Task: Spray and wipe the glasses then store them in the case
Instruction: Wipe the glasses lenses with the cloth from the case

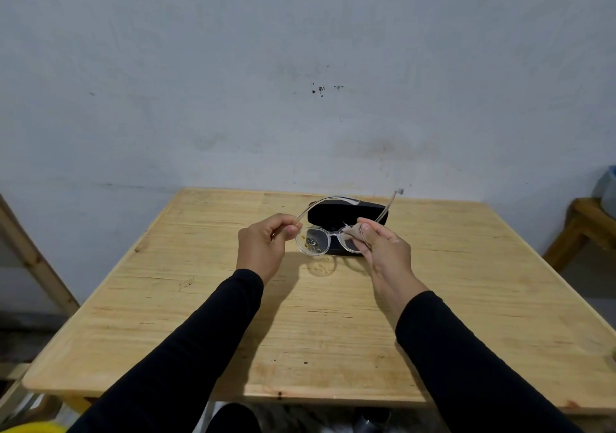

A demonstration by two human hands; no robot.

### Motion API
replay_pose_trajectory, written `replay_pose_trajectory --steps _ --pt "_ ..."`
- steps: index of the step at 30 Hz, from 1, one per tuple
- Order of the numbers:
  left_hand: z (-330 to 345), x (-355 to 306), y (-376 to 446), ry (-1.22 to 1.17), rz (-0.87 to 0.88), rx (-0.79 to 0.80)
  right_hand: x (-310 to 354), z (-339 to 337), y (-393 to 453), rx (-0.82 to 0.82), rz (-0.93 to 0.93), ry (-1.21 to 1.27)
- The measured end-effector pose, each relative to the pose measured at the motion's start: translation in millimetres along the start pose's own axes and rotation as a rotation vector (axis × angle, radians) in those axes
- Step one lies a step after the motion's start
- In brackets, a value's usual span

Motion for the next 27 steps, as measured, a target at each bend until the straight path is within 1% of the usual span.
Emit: replay_pose_trajectory --steps 4,7,10,13,16,21,27 --pt "-3 8 2 -0.055 -0.082 -0.047 1 -4 -3 -0.020 0.005 0.011" --pt "-11 17 7 -0.066 -0.153 -0.116 0 -11 -3 -0.083 0.022 0.046" --pt "-16 22 7 -0.041 -0.176 -0.171 -5 -13 -9 -0.138 0.058 0.123" --pt "-12 19 2 0.009 -0.180 -0.205 -18 0 -20 -0.119 0.127 0.190" --pt "-3 15 -2 0.015 -0.179 -0.188 -32 17 -28 -0.120 0.186 0.246" --pt "6 6 -9 -0.007 -0.136 -0.158 -32 41 -35 -0.146 0.166 0.337" --pt "15 -8 -15 -0.013 -0.070 -0.086 -35 51 -31 -0.120 0.101 0.214"
Point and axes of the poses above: each hand's wrist, its own y-axis towards the middle knuckle, its own z-axis out of the palm, x = y × z, the point moved 8 cm from there along y, towards the middle knuckle, and after that the axes turned 9 degrees about y, right-handed, at the moved point
